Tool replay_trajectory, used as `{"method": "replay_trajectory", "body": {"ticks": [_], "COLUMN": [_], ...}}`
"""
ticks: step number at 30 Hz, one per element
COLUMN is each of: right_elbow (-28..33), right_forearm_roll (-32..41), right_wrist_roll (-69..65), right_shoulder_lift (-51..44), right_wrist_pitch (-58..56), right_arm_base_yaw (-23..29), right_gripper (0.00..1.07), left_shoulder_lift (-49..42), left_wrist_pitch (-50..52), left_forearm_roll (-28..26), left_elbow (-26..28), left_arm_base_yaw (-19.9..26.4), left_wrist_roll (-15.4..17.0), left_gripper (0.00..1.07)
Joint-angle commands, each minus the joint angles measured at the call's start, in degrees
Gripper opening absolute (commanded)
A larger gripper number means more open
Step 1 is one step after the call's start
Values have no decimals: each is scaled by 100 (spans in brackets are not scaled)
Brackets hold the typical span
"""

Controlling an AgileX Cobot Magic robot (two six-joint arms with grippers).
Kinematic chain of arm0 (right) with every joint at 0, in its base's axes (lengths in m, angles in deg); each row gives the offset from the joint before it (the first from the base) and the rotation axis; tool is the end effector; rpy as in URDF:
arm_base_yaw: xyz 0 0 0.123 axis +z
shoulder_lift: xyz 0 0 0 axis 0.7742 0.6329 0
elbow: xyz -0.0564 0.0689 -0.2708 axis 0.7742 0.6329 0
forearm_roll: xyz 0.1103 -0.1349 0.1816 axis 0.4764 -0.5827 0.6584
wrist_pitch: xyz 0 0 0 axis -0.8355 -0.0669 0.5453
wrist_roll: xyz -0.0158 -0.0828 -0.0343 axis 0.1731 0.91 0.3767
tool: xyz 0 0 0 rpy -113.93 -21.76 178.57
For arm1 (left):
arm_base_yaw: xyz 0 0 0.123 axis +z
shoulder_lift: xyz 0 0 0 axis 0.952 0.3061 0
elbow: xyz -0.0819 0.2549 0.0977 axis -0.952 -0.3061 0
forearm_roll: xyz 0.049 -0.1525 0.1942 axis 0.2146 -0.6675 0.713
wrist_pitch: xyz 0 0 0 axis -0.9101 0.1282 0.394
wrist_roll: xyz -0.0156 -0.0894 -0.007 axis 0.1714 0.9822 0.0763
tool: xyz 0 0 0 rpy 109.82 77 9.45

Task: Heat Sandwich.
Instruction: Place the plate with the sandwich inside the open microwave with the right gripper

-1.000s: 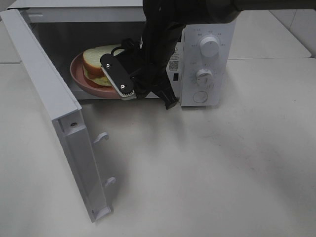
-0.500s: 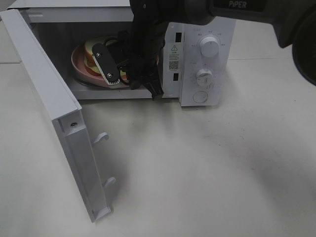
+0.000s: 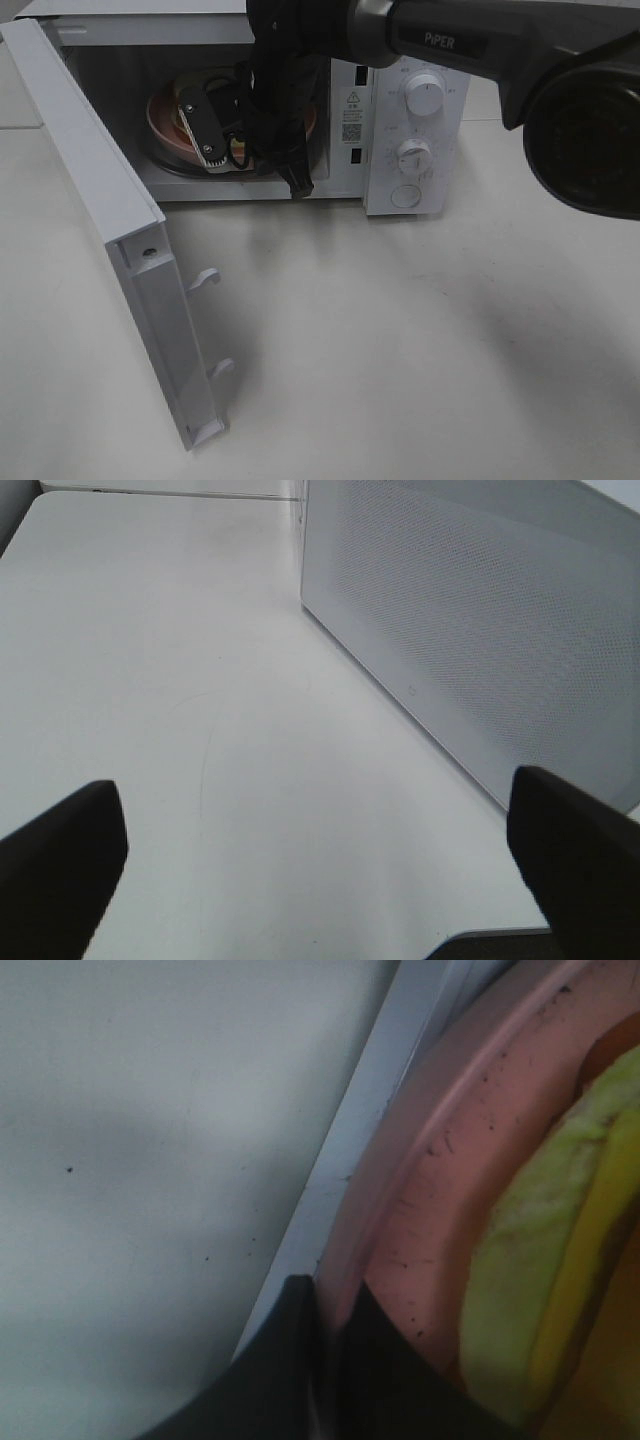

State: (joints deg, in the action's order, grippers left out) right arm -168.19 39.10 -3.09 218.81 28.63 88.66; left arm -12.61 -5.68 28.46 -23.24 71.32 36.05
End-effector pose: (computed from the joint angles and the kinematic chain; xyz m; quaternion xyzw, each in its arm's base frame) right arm 0.4288 0.3227 0.1810 -0.8144 0.5134 -0.1379 0.2328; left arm -0.0082 -0.0078 0.2809 0.0052 0.8491 -0.0562 0.5252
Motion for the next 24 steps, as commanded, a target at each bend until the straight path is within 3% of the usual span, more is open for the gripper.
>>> {"method": "replay_trajectory", "body": {"ticks": [1,14,24], "right_elbow": [-235,-521,-516], "right_forearm_roll": [-23,-23,46], "right_wrist_roll": [0,46,-29], "right_shoulder_lift": [97,309,309], "right_wrist_pitch": [92,235,195], "right_arm_base_yaw": [17,6,6], "right_gripper": [2,6,22], "left_shoulder_lift": [-103,-103,-103], "left_wrist_pitch": [17,17,17], "left_forearm_roll": [-63,-63,-63], "left_elbow": [-11,-11,-11], "left_arm_base_yaw": [11,11,11], "left_wrist_roll": [23,23,23], "left_gripper": [98,98,98]}}
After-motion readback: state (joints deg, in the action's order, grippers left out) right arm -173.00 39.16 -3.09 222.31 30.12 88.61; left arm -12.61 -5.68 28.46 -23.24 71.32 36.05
